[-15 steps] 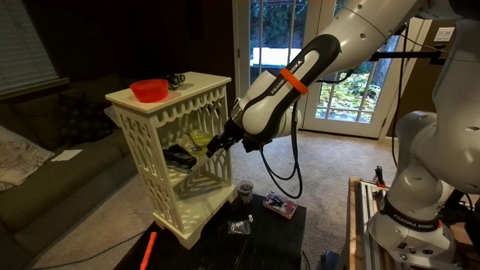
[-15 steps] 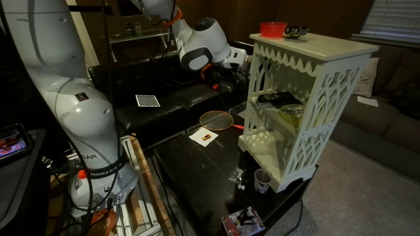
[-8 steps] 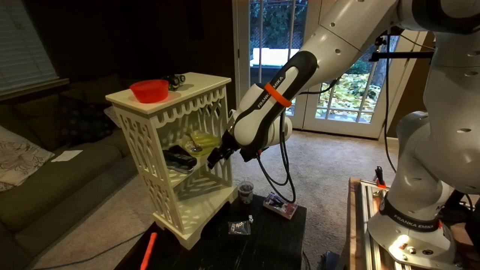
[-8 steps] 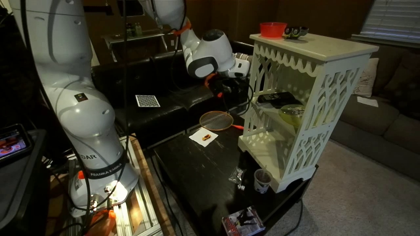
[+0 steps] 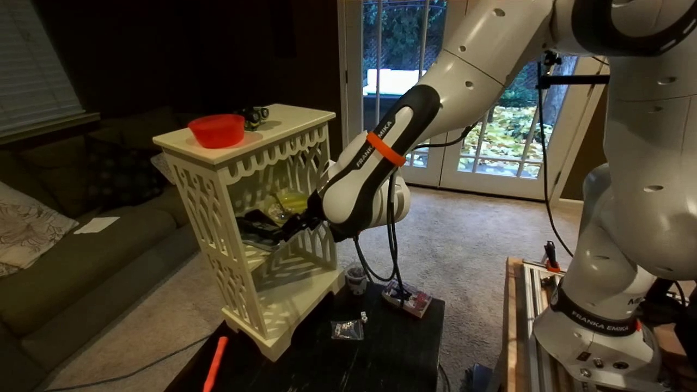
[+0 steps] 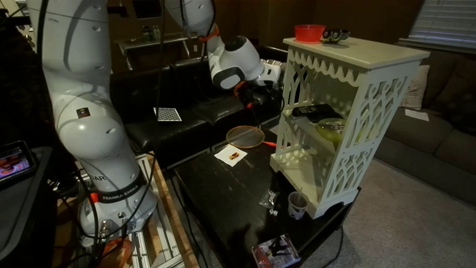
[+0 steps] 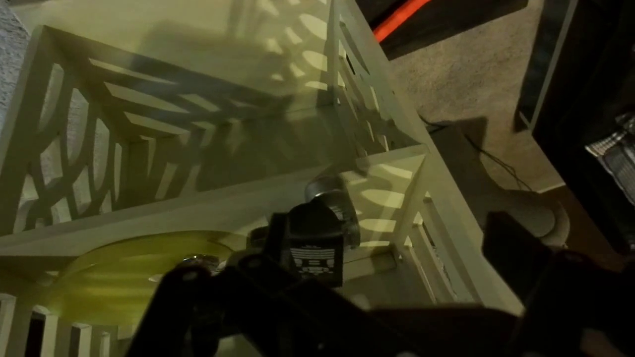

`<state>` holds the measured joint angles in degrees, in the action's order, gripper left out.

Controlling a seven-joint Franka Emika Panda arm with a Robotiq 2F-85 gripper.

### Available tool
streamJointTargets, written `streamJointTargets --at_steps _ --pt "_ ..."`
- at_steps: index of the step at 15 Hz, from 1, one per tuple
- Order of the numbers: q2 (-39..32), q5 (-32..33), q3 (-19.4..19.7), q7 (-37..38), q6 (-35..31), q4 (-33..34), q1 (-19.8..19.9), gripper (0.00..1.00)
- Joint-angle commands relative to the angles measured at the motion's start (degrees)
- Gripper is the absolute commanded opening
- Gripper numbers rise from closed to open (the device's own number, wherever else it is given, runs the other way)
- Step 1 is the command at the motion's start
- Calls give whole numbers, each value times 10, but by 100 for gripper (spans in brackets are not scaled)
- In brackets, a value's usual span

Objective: Move one black remote control to the bottom shelf.

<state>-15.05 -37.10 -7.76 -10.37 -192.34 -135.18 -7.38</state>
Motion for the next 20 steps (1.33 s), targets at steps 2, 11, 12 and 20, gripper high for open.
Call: streamJointTargets --at_steps 2,11,12,20 --pt "-66 58 -88 16 -42 47 110 100" --pt "-111 99 -139 6 -39 58 196 100" --pt "-125 110 -152 6 -53 66 207 100" --pt "-155 125 -147 -10 -99 94 210 100"
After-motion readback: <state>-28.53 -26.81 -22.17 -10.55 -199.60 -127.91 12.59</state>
